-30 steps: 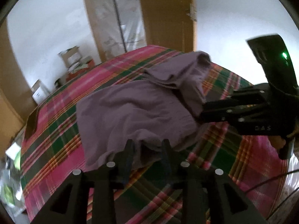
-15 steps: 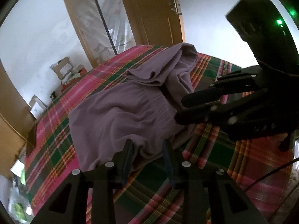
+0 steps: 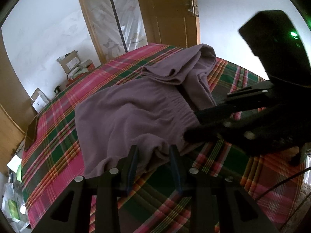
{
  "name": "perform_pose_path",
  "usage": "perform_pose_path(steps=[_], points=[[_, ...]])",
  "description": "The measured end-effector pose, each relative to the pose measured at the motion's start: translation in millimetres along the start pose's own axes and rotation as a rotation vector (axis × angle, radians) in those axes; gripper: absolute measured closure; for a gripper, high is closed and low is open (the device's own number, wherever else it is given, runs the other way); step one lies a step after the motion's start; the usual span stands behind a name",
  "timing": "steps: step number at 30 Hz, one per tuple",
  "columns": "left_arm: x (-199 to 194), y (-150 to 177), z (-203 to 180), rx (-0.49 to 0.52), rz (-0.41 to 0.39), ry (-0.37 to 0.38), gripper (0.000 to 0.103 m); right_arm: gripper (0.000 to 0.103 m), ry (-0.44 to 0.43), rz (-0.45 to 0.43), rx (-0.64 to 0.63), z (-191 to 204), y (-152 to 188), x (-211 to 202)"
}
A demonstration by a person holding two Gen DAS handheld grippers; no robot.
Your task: Fold clothes
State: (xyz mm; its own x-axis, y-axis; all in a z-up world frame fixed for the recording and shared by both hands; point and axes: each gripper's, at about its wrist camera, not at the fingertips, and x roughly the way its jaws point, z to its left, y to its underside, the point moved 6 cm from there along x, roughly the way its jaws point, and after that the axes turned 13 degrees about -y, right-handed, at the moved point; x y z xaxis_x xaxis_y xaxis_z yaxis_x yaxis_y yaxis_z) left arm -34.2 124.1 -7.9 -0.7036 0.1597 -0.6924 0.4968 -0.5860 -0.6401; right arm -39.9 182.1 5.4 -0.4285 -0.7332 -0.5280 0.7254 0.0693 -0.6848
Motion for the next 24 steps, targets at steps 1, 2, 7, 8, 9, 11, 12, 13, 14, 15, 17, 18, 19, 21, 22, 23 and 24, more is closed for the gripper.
perform_pose_path(steps=[1, 2, 7, 8, 9, 11, 12, 13, 14, 15, 17, 18, 19, 21, 22, 23, 24], points=[[-1, 0, 0, 0.003, -0.002, 0.003, 0.07, 0.092, 0.002, -0.006, 0.003, -1, -2, -1], [-1, 1, 1, 0.005, -0.002, 0.004, 0.07, 0.093, 0.003, -0.013, 0.005, -2, -5, -2], [-7, -4, 1, 0.001, -0.029, 0.009, 0.07, 0.096, -0.059, -0.086, 0.016, 7, -26, -15], [-9, -6, 2, -0.001, -0.041, 0.011, 0.07, 0.096, -0.067, -0.102, 0.026, 7, -31, -17], [-11, -8, 2, -0.003, -0.052, 0.012, 0.068, 0.096, -0.083, -0.117, 0.037, 8, -37, -19], [-10, -10, 5, -0.006, -0.057, -0.008, 0.065, 0.096, -0.119, -0.136, 0.063, 9, -49, -22], [-9, -11, 8, -0.014, -0.054, -0.022, 0.065, 0.096, -0.132, -0.145, 0.066, 11, -53, -24], [-7, -13, 11, -0.027, -0.049, -0.03, 0.065, 0.097, -0.144, -0.15, 0.063, 13, -58, -24], [-7, -14, 13, -0.039, -0.046, -0.033, 0.065, 0.097, -0.141, -0.152, 0.055, 16, -62, -25], [-6, -16, 16, -0.051, -0.043, -0.036, 0.065, 0.097, -0.137, -0.155, 0.045, 19, -65, -25], [-7, -20, 20, -0.066, -0.051, -0.053, 0.065, 0.097, -0.152, -0.156, 0.037, 24, -68, -24], [-8, -24, 23, -0.08, -0.06, -0.07, 0.065, 0.097, -0.159, -0.157, 0.032, 27, -69, -24], [-9, -26, 26, -0.092, -0.065, -0.081, 0.065, 0.097, -0.161, -0.159, 0.028, 29, -70, -24], [-11, -28, 32, -0.108, -0.079, -0.087, 0.065, 0.097, -0.172, -0.163, 0.032, 32, -72, -24], [-12, -28, 34, -0.11, -0.085, -0.091, 0.065, 0.097, -0.176, -0.17, 0.03, 34, -73, -26], [-11, -28, 34, -0.104, -0.084, -0.093, 0.065, 0.097, -0.18, -0.173, 0.031, 34, -73, -27], [-9, -28, 35, -0.098, -0.081, -0.095, 0.065, 0.097, -0.19, -0.173, 0.039, 34, -74, -28]])
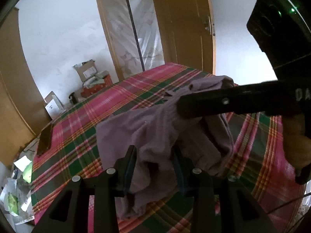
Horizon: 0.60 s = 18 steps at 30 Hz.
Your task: Fold clothes
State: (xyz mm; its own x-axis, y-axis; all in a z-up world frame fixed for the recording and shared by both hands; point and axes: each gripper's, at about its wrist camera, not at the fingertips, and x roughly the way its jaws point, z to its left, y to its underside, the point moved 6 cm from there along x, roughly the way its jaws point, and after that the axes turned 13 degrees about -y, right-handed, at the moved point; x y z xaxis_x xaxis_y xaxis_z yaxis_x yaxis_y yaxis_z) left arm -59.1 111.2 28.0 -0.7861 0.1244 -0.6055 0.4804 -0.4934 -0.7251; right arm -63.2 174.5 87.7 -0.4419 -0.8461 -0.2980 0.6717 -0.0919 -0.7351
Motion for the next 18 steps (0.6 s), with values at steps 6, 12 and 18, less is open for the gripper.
perform_pose_path(steps=[6, 12, 18], points=[[14, -4, -9, 0.057, 0.012, -0.011, 0.065, 0.097, -0.025, 0.015, 0.016, 1, 1, 2], [23, -10, -3, -0.026, 0.029, 0.073, 0.077, 0.096, -0.015, 0.018, 0.02, 1, 3, -1], [29, -16, 28, -0.178, 0.047, 0.109, 0.095, 0.088, 0.027, 0.061, 0.036, -9, 16, 1]])
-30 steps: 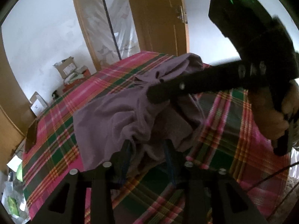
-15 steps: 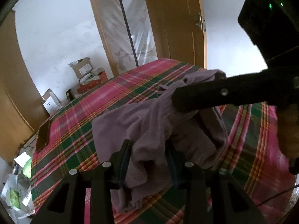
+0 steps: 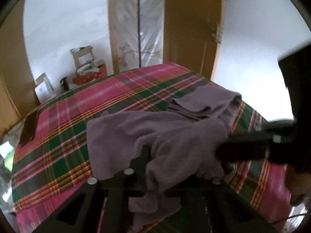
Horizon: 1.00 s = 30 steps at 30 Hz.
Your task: Fold clothes
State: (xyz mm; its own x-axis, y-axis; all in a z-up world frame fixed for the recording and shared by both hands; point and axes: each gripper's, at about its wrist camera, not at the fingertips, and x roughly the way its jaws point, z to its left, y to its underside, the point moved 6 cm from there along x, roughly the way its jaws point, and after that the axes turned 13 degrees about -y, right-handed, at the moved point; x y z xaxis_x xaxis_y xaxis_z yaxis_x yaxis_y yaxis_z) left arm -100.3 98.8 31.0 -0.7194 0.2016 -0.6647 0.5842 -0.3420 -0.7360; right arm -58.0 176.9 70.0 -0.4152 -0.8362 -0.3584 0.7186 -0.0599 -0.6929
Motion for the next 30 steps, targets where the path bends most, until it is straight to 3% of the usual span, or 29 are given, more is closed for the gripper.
perform_pose_path(steps=[9, 13, 20, 25, 30], points=[[-16, -9, 56, -0.191, -0.048, -0.038, 0.097, 0.077, 0.142, 0.048, 0.055, -27, 28, 1], [-26, -9, 85, -0.265, -0.079, -0.075, 0.097, 0.077, 0.237, 0.079, 0.029, -33, 41, 3], [-38, -4, 127, -0.378, -0.097, -0.117, 0.097, 0.073, 0.351, 0.028, 0.048, -44, 47, -9], [-43, 5, 149, -0.438, -0.104, -0.131, 0.097, 0.059, 0.372, 0.078, 0.054, -50, 54, -1], [-50, 12, 162, -0.472, -0.112, -0.139, 0.097, 0.058, 0.374, 0.122, -0.003, -43, 55, 21]])
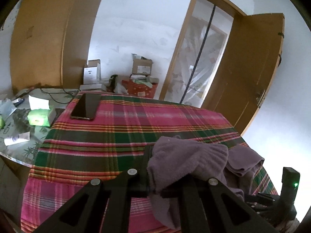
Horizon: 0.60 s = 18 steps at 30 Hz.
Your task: Fold clothes
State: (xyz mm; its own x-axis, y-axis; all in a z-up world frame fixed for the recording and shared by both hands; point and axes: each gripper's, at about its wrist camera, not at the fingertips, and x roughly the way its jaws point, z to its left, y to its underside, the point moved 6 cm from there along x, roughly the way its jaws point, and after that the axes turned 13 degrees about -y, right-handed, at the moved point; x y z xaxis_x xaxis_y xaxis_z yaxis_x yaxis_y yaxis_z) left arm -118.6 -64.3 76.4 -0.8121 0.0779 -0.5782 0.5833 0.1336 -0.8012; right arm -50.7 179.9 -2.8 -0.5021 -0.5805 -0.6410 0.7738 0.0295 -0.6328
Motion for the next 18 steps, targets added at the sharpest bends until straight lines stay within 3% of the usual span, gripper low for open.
perform_pose_path(steps=[3, 6, 18], points=[[-4, 1, 10, -0.024, -0.001, -0.003, 0.097, 0.059, -0.008, 0.006, -0.016, 6, -3, 8], [-8, 4, 21, -0.047, 0.006, -0.009, 0.097, 0.089, -0.034, 0.009, -0.053, 17, -8, 11], [-24, 24, 62, -0.158, 0.016, -0.04, 0.099, 0.092, 0.109, -0.21, -0.303, 64, -96, -20]])
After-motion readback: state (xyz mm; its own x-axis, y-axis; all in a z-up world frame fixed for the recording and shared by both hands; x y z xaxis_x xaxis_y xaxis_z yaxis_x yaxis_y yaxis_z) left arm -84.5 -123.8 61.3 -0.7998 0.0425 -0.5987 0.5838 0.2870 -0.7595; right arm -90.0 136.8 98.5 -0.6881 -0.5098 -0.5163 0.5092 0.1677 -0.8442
